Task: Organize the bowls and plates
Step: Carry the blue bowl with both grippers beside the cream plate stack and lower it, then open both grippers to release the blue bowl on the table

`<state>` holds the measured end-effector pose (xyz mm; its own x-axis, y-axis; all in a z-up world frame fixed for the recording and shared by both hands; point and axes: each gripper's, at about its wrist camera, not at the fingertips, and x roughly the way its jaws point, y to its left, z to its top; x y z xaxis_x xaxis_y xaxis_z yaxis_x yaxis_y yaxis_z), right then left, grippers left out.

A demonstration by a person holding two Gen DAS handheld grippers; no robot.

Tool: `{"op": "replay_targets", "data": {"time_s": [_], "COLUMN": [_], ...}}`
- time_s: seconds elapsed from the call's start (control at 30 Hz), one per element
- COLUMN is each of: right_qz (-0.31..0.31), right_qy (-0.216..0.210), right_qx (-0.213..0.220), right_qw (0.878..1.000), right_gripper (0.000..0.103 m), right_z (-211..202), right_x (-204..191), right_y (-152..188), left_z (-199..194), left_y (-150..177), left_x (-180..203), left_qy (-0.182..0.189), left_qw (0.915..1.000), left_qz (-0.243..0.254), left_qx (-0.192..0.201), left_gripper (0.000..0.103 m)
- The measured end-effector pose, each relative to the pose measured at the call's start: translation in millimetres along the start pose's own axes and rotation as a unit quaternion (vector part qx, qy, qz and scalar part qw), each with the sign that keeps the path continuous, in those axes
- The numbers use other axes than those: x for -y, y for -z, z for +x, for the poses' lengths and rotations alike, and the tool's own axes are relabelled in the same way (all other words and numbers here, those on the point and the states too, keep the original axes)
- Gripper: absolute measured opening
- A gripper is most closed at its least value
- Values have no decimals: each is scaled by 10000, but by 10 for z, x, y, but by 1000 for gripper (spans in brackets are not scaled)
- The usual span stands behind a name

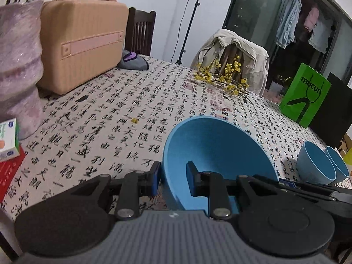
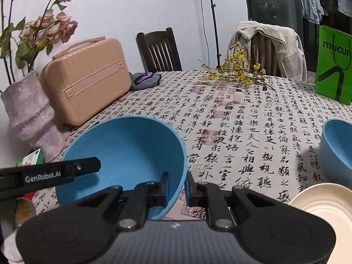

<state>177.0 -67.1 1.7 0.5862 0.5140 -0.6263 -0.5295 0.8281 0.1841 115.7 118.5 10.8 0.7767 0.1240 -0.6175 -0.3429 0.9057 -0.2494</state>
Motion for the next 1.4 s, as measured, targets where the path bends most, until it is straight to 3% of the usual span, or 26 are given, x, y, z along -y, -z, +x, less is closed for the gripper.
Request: {"op": "replay_targets", "data": {"time_s": [0.37,0.83,0.97,1.03,1.1,1.17,1.27,1.4], "right_qz": [163,327,353,326,316,308,324,284], "right_qy": [-254,-323,-404,-442,-469,-469,-440,-460], "right_qx": [-39,-254,-191,-97,5,175,443,783], "right_qw": [9995,9986,9984,9984,9984,9983,9975,9955], "right_gripper": [14,17,19,25,39,47,67,87], "right_z": [136,319,306,273,234,171,65,-76], "right_x": [-103,-100,-92,-90,-89,-72,-29,43], "right_y": [107,149,151,162,163,168,193,279], "left_z": [14,183,216,183,133,78,-15,-171], "left_y": [121,211,223,215,207,202,207,263], "left_x": [-265,-420,-424,-405,-383,-370,-342,-263], "left_qy": [-83,-30,-15,-37,-56,-95,-140,-107], "left_qw": [9992,9978,9976,9982,9985,9983,9978,9954], "left_qz": [-394,-623,-664,-597,-538,-536,-447,-237], "left_qx": [62,-203,-219,-98,30,192,460,927], "left_gripper": [25,25,31,35,53,62,64,84]}}
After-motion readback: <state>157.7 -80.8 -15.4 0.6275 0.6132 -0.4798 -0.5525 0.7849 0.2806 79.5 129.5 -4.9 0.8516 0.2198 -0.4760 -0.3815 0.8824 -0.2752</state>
